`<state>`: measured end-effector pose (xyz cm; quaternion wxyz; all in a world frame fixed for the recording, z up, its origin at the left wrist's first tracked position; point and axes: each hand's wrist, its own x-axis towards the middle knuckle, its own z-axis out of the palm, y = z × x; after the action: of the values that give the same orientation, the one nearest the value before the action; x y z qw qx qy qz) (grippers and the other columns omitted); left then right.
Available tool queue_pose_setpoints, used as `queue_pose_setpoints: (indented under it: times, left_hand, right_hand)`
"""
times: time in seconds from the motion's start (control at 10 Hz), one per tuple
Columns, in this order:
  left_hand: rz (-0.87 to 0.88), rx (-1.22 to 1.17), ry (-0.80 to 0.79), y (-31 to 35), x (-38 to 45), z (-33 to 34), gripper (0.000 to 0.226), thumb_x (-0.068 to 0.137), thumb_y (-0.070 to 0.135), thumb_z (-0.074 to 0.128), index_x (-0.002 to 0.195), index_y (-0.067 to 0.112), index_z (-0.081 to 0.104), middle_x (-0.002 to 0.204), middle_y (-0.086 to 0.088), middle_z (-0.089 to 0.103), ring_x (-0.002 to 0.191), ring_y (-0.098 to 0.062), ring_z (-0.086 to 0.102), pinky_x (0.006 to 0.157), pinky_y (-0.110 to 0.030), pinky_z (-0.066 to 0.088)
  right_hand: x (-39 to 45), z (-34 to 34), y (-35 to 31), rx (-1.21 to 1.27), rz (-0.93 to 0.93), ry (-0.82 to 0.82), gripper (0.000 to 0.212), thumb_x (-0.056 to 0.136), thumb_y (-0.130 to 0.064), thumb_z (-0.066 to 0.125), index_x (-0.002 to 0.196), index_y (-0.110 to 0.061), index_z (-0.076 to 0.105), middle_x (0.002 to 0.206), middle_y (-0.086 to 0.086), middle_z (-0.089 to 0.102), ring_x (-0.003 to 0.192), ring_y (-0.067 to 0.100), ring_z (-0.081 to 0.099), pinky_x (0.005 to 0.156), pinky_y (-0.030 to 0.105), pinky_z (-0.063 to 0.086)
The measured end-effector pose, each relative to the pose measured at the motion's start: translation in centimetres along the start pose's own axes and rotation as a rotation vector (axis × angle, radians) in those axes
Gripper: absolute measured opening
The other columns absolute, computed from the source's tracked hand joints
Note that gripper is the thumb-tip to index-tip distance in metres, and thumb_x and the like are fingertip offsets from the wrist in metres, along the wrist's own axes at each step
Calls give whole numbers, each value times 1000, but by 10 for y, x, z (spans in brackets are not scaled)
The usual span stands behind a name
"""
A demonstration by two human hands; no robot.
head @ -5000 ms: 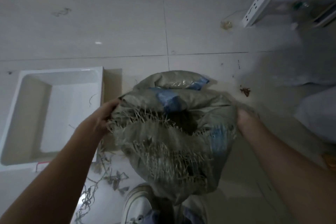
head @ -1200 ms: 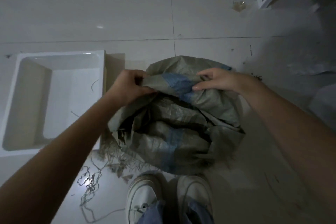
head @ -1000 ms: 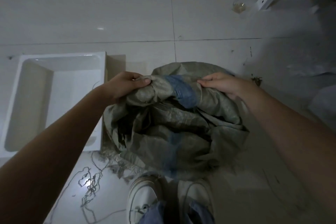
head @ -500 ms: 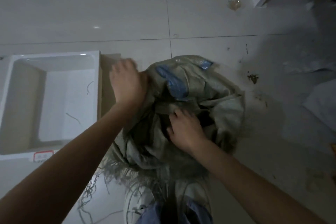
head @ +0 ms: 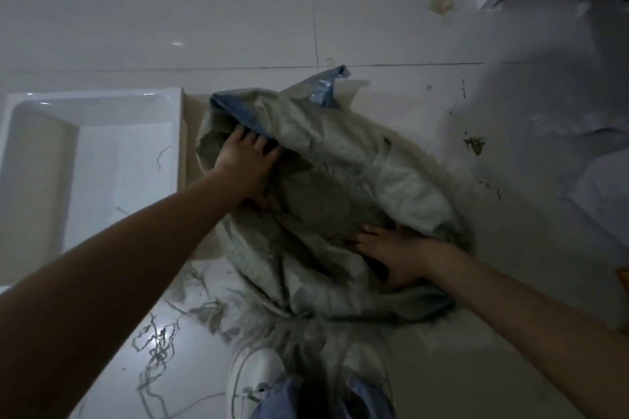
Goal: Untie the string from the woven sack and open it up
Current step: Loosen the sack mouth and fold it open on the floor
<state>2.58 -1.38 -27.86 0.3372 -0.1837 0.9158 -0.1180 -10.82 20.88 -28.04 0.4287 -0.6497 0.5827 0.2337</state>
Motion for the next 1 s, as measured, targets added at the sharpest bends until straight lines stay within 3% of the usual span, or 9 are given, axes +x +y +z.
queue_pose_setpoints:
  times: [0.1, 0.2, 0.3, 0.4, 0.5, 0.6, 0.7, 0.8, 1.0]
  left_hand:
    - [-50, -75, -93, -23, -12, 8, 93, 85, 59, 47, 151, 22, -7, 161, -11, -2, 148, -30, 4, 121, -50, 3]
    - [-80, -247, -269, -35, -11, 31, 80, 93, 51, 39, 147, 24, -14, 160, -8, -7, 148, -26, 5, 122, -42, 5]
    - [-6, -115, -234, -12, -20, 47, 73, 93, 52, 33, 139, 31, -19, 161, -8, -7, 148, -28, 3, 122, -47, 5]
    - [33, -187, -206, 18, -36, 36, 76, 82, 55, 45, 148, 25, 22, 157, -10, 20, 142, -33, 25, 117, -52, 21]
    - [210, -271, -105, 43, -45, -16, 38, 88, 25, 50, 124, 13, 55, 124, -11, 61, 112, -30, 58, 95, -41, 47]
    - [458, 113, 355, 56, -26, -31, 25, 68, 29, 75, 91, 19, 73, 91, -5, 74, 90, -26, 67, 85, -36, 53]
    - [483, 425, 389, 56, -1, -37, 44, 81, 32, 64, 123, 22, 61, 136, -10, 55, 136, -31, 40, 118, -45, 10]
    - [344, 556, 290, 49, 19, -33, 64, 90, 33, 51, 147, 20, 25, 160, -9, 12, 148, -33, -2, 114, -53, -13]
    - [209, 585, 225, 21, 36, -32, 66, 93, 28, 49, 150, 24, 16, 161, -7, 0, 148, -34, -5, 114, -57, -9]
  right_hand:
    - [-20, 5, 40, 51, 18, -42, 79, 85, -36, 61, 149, -24, 16, 158, -3, 12, 147, 19, 9, 117, 29, 4]
    - [-35, 18, 88, 95, 83, -48, 67, 87, -41, 57, 143, -43, 21, 155, -13, 15, 145, 16, 14, 120, 37, 13]
    - [-42, 5, 96, 357, 142, -85, 58, 85, -26, 65, 132, -44, 38, 136, -13, 37, 129, 11, 36, 114, 34, 28]
    - [-44, -36, 69, 584, 122, 95, 44, 91, -20, 55, 134, -26, 46, 127, -8, 47, 118, 7, 44, 104, 20, 34]
    - [-34, -70, 38, 769, 72, 479, 38, 93, -23, 51, 131, -25, 49, 123, -6, 56, 116, 10, 52, 103, 29, 42]
    - [-13, -85, 25, 801, 247, 782, 59, 91, -28, 52, 144, -20, 27, 142, 5, 42, 131, 23, 40, 107, 35, 35]
    - [4, -79, 17, 257, 475, 737, 83, 83, -46, 55, 149, -22, 11, 159, 8, 9, 146, 29, 10, 116, 51, 16]
    - [13, -53, -4, -7, 480, 532, 103, 72, -67, 55, 150, -23, 3, 160, 12, -4, 146, 34, -9, 110, 67, 1]
    - [-10, 10, -12, -30, 327, 158, 117, 67, -55, 71, 148, -34, -11, 158, 7, -22, 142, 36, -25, 115, 58, 7]
